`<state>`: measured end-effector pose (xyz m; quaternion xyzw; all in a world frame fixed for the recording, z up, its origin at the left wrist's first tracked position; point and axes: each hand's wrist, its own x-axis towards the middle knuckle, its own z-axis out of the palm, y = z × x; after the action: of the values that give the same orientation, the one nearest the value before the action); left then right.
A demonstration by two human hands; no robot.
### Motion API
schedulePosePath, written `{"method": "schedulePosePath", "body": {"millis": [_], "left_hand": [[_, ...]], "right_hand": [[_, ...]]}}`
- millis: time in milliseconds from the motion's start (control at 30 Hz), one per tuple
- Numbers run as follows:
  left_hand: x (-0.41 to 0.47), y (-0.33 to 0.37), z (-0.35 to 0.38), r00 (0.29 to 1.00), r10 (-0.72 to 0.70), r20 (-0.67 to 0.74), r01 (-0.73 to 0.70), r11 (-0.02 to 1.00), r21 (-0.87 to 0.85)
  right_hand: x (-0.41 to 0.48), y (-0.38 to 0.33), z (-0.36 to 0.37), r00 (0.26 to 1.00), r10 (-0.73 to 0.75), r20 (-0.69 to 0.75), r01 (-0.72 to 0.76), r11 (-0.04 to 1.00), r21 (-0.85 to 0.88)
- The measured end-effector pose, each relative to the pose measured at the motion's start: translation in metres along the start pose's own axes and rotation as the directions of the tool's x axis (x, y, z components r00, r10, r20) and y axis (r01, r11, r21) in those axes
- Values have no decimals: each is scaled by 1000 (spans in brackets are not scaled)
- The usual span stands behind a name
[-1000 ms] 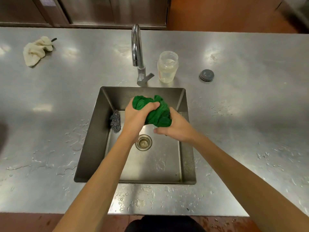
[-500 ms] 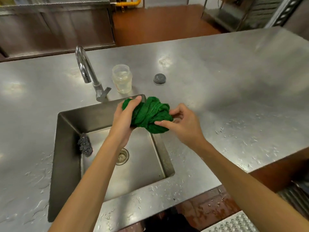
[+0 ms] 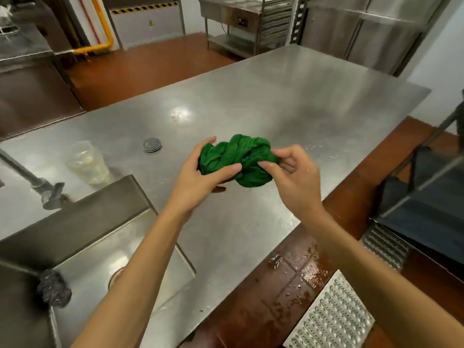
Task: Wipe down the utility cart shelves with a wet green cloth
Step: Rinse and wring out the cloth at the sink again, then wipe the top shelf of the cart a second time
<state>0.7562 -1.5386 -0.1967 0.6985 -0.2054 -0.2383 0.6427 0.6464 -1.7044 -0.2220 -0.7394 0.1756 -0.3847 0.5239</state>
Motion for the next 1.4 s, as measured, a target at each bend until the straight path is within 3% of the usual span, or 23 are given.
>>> {"method": "schedulePosePath", "body": {"millis": [267,500,667,767,867,967,1100,1167,1300,1400], "left_hand": [[5,26,161,961,-124,248,72,975,208],[22,26,284,972,-13,233,-104,870,482],[39,28,358,948,-147,282,115,985,127],[46,26,404,883,-191,429,234,971,-48],[55,30,450,812,-168,559,319,930,-183],[63,40,500,747,-148,648,345,920,-187],[75,57,571,628,-141,765,368,921,-132],[85,63,605,547,-126,828,358,929,-95],[111,78,661,424,-73,903,242,970,-35],[137,92,694,342,-32,939,182,983,-32]], "right_hand": [[10,10,-181,976,-76,-203,58,994,-93],[4,26,-324,921,-80,-381,39,993,-114],[-1,31,-404,847,-66,-528,78,997,1],[-4,37,-447,846,15,-533,33,996,81],[-10,45,-489,885,118,-450,-99,993,67],[-18,60,-525,897,227,-379,-259,965,-33],[-14,80,-558,868,398,-297,-479,829,-289],[1,83,-570,874,378,-306,-471,814,-341],[52,76,-586,914,301,-271,-373,886,-276],[87,80,-607,892,273,-361,-404,839,-364]]}}
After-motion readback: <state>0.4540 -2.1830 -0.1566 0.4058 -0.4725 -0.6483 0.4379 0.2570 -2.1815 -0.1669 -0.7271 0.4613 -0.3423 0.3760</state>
